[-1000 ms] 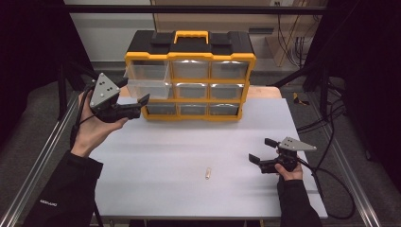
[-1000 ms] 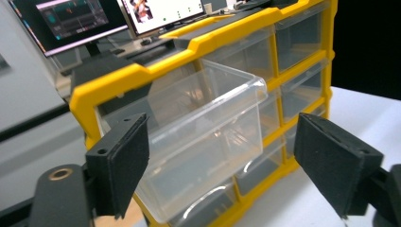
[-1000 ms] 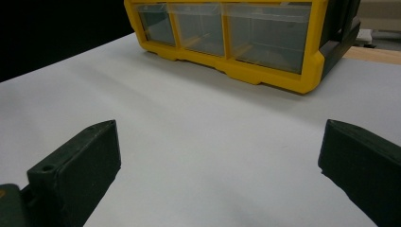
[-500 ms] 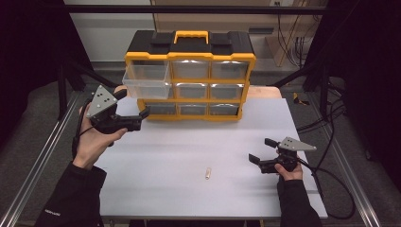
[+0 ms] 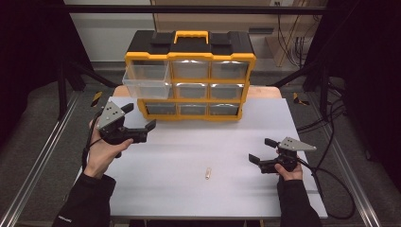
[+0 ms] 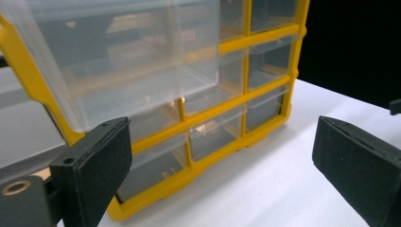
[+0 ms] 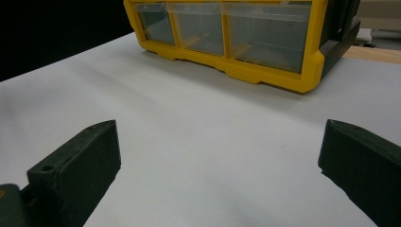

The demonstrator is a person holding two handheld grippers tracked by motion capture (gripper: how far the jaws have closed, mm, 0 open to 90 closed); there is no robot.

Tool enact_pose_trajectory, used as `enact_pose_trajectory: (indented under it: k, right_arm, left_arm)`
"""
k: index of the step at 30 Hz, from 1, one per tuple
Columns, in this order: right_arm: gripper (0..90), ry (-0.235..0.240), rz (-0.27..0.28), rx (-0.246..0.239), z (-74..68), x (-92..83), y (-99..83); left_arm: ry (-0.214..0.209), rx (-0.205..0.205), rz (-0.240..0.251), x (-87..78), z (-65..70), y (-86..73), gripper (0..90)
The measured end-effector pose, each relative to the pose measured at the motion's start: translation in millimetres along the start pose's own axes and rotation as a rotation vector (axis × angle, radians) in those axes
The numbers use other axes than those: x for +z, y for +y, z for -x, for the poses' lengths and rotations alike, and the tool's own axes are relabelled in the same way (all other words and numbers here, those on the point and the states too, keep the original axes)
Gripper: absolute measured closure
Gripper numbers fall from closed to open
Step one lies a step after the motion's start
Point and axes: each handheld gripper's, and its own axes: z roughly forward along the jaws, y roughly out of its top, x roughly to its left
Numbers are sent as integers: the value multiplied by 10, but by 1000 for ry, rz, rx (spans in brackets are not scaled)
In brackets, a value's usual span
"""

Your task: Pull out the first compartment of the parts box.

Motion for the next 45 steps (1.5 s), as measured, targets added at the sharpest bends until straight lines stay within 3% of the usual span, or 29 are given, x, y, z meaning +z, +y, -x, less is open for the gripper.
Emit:
enact_pose_trajectory:
  k: [23, 45]
  right_arm:
    - [6, -1, 0, -3, 0, -3, 1]
    - [6, -2, -6, -9, -5, 1, -3]
  left_arm:
    - [-36, -40, -50, 129, 113, -405, 45]
    - [-88, -31, -109, 277, 266, -622, 41]
